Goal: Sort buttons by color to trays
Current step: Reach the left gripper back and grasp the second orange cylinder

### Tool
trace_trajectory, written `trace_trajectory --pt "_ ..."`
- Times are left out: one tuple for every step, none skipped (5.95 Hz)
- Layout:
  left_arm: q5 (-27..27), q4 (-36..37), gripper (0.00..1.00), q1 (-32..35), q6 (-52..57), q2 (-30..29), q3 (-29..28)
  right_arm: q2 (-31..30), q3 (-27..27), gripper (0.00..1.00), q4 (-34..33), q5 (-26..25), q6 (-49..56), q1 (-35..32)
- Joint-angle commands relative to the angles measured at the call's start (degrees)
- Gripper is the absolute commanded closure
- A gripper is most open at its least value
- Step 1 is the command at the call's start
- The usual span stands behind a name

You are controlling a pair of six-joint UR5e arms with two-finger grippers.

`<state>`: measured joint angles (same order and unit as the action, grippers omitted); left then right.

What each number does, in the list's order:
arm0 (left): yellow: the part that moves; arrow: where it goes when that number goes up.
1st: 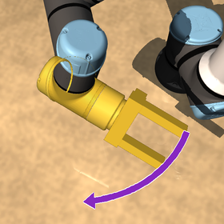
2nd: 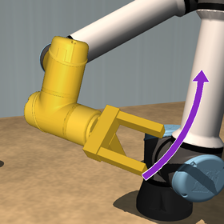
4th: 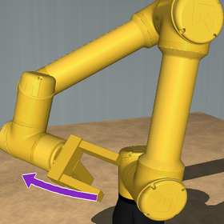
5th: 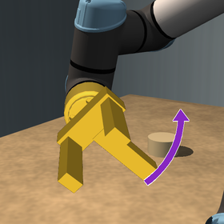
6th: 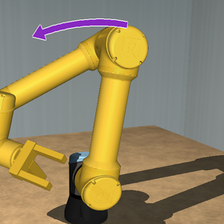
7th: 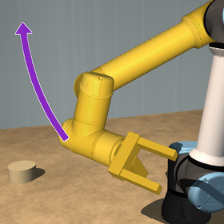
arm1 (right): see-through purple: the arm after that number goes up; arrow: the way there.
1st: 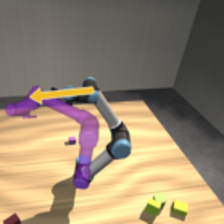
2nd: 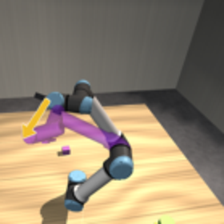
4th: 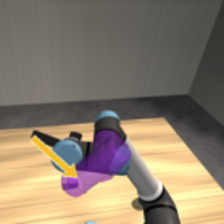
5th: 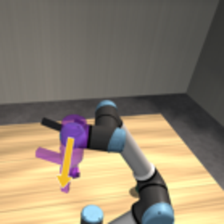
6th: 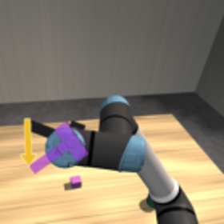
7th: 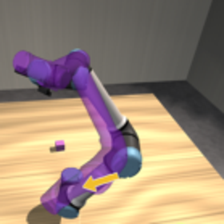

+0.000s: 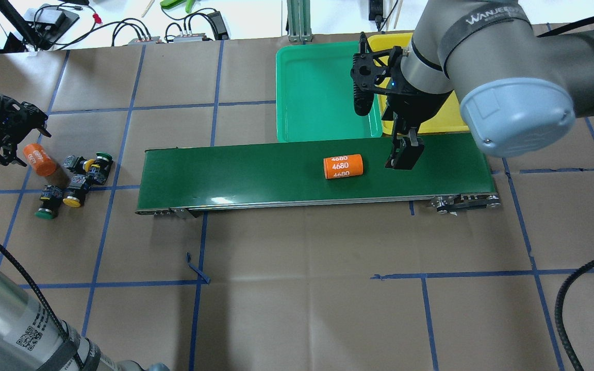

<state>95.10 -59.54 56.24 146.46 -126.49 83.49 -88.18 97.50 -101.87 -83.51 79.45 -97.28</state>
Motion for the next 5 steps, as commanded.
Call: trace_trajectory --pt "0.26 2.06 0.02 -0.25 0.76 -2.1 0.78 0.02 0.06 0.0 0.0 0.01 0.0 0.07" --pt "0.26 2.32 0.11 -1.04 0.76 -2.36 1.31 0.02 0.06 0.0 0.0 0.01 0.0 -0.02" --pt "0.18 2.76 0.5 -1.57 0.93 -2.36 1.32 0.02 0.06 0.0 0.0 0.01 0.0 0.07" --pt "0.35 3.11 0.95 -1.48 0.33 -2.19 1.32 0.02 0.06 0.0 0.0 0.1 0.0 0.07" --pt "0.44 2.42 1.0 -1.48 -2.47 -1.32 0.36 0.11 0.06 0.0 0.0 0.1 0.0 0.07"
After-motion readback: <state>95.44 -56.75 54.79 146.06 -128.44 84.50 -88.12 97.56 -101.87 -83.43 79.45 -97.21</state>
